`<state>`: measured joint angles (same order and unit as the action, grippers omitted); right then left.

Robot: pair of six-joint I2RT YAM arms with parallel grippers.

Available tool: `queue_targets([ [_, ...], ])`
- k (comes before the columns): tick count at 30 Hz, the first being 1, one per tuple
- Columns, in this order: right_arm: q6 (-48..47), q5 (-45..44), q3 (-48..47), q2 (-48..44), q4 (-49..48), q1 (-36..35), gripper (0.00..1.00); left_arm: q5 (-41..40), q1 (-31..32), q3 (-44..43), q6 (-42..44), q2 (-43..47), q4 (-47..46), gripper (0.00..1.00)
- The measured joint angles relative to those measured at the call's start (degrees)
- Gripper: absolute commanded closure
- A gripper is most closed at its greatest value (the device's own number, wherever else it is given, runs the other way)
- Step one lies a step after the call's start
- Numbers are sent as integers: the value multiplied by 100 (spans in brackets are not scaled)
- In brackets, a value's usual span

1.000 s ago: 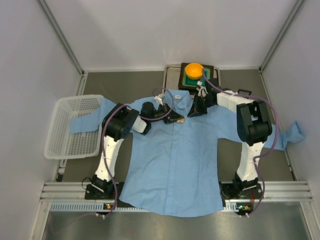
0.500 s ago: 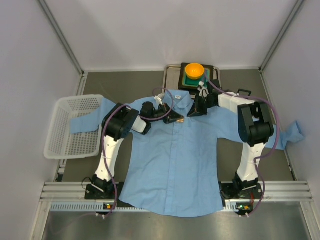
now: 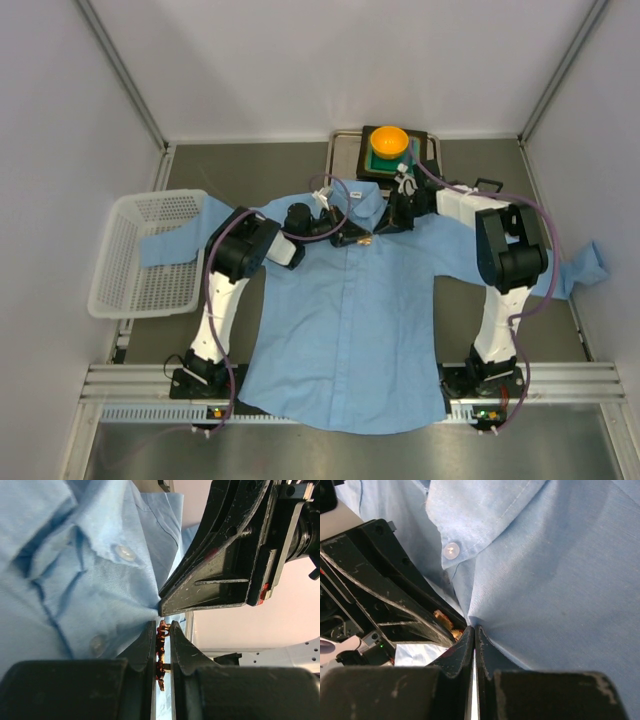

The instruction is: Pin the brooch onto the clothing

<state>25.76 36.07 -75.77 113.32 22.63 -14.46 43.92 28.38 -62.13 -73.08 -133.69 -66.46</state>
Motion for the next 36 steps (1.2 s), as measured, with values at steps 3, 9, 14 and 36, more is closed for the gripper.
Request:
queue_targets([
  [3,31,79,4,0,-42,-17,100,0,92,-81,-11,-35,-17,100],
  [9,44,114,35,0,-63,-26,100,2,151,-131,-28,-94,-42,100],
  [14,44,114,37,-2,-74,-26,100,0,153,-142,-26,-96,-33,100],
  [36,-46,-310,129,-195,-4,-28,100,17,116,-140,267,-31,463,52],
])
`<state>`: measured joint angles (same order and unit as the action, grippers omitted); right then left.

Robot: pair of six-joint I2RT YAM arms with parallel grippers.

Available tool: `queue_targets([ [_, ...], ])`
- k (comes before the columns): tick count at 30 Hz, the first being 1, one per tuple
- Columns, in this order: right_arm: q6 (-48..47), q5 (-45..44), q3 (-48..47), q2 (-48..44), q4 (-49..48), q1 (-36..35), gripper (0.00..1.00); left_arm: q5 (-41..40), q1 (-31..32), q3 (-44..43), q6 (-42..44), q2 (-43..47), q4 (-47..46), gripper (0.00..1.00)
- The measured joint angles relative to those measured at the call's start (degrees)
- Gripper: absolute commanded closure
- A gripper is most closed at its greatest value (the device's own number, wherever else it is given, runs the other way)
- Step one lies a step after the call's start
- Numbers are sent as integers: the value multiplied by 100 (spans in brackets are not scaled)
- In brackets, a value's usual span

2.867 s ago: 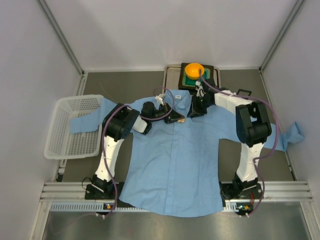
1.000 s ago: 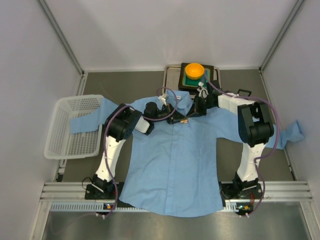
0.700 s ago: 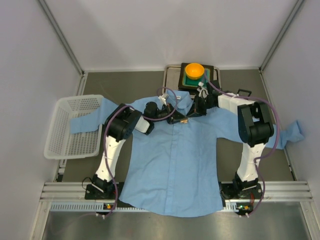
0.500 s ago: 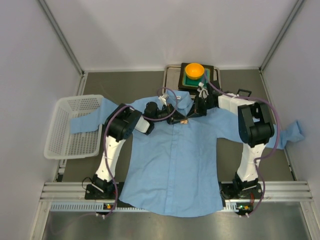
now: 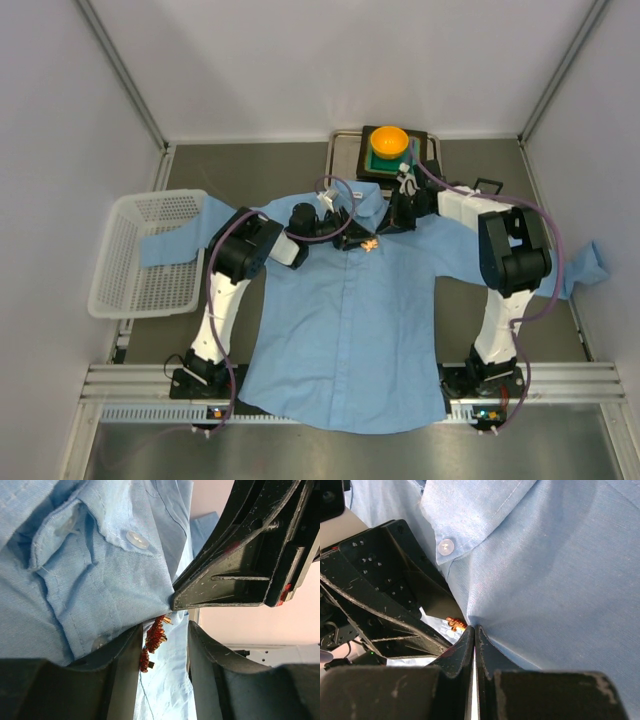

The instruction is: Pin the brooch onto the clothing

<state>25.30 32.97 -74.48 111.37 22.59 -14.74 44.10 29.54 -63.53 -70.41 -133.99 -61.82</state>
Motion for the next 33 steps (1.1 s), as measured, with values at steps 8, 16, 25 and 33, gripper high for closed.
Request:
queue_targets([
  [8,-31,-96,0,0,68,-2,100,2,-15,28,-22,33,-76,47],
  [16,-74,-118,-9,0,98,-2,100,-20,-61,131,0,127,-48,46],
  [25,-83,-125,-17,0,105,-2,100,-17,-144,214,146,227,157,50],
  [33,-94,-122,-20,0,111,-2,100,-15,-149,260,317,317,376,57],
])
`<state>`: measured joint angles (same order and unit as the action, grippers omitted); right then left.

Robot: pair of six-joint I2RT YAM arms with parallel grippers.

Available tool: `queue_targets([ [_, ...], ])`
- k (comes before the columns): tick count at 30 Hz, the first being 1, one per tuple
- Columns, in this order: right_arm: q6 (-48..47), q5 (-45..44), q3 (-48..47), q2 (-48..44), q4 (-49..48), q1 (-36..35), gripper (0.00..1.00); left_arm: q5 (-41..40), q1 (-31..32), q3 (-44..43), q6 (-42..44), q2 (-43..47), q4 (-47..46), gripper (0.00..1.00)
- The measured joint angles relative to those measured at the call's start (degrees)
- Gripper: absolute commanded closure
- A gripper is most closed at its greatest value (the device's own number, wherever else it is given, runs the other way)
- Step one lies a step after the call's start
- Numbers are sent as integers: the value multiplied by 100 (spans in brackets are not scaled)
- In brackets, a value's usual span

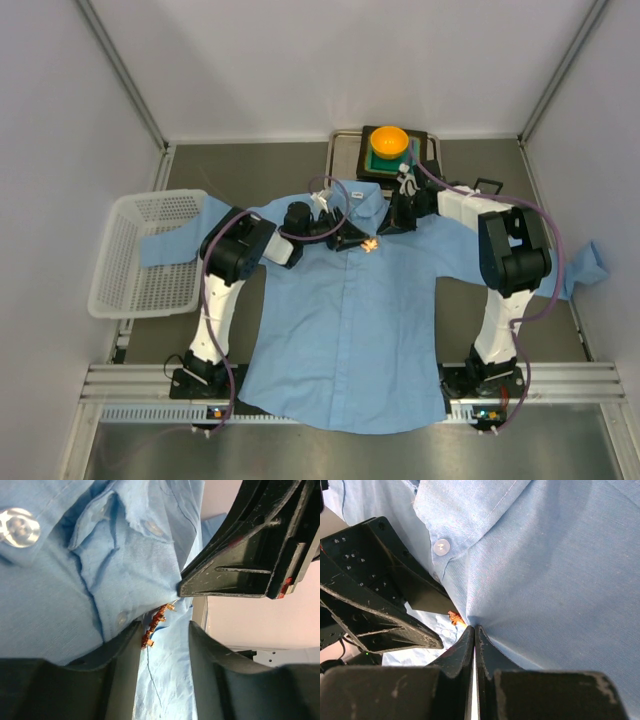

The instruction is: Pin the brooch onto the clothing

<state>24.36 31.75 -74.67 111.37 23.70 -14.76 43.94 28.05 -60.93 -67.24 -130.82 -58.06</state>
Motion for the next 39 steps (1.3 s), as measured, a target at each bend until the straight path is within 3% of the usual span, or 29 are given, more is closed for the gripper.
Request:
queue_targets([
  [3,-31,2,0,0,11,0,100,2,-7,42,114,33,173,67],
  [4,-33,9,0,0,13,0,100,-2,-9,42,133,33,232,75],
  [10,-35,72,0,0,35,0,100,31,-2,-81,348,15,592,92],
  [21,-85,116,-2,0,131,2,98,153,24,-612,472,-216,629,100],
  [24,-127,114,-24,0,175,2,90,192,33,-627,428,-286,501,100],
  [27,-199,116,-83,0,262,2,90,225,44,-627,391,-304,448,100],
  [30,-295,109,-131,0,299,4,100,251,50,-627,367,-326,372,90],
  [35,-372,105,-151,9,345,4,100,317,50,-623,232,-382,232,66],
  [39,-380,83,-151,13,369,4,100,332,46,-595,153,-382,122,59],
])
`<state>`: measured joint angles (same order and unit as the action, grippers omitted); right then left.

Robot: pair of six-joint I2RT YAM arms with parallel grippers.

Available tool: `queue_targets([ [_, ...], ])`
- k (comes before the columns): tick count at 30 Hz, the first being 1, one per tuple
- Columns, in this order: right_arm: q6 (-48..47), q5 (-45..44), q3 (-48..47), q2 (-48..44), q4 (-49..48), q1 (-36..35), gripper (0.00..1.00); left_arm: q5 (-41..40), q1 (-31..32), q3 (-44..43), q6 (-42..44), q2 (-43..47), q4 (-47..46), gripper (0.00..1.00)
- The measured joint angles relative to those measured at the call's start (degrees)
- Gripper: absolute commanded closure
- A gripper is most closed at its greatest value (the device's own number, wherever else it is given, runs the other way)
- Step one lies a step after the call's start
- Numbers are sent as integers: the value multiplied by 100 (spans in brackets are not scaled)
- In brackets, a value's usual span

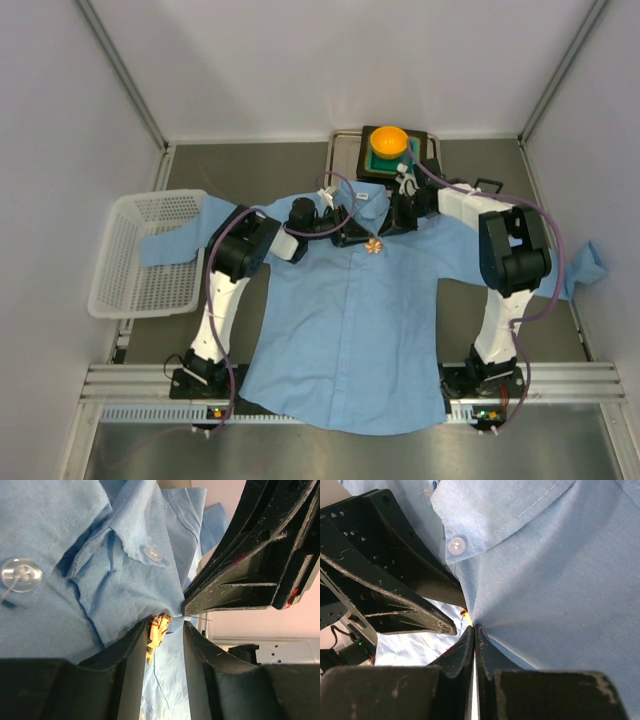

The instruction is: Pin the brooch onto the clothing

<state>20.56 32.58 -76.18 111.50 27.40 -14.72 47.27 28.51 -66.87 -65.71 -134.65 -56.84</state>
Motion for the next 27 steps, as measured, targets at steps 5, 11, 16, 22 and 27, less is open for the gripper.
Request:
queue_targets([
  [5,-4,-59,0,0,11,0,100,28,-24,83,-61,37,-111,55],
  [11,-11,-46,-2,0,13,0,100,24,-28,184,-11,103,-46,60],
  [16,-22,-7,0,0,13,0,100,20,-7,125,111,103,133,77],
  [22,-50,50,-2,0,17,0,100,4,44,-24,262,98,343,96],
  [27,-103,46,-2,0,55,0,95,26,68,-192,262,31,271,100],
])
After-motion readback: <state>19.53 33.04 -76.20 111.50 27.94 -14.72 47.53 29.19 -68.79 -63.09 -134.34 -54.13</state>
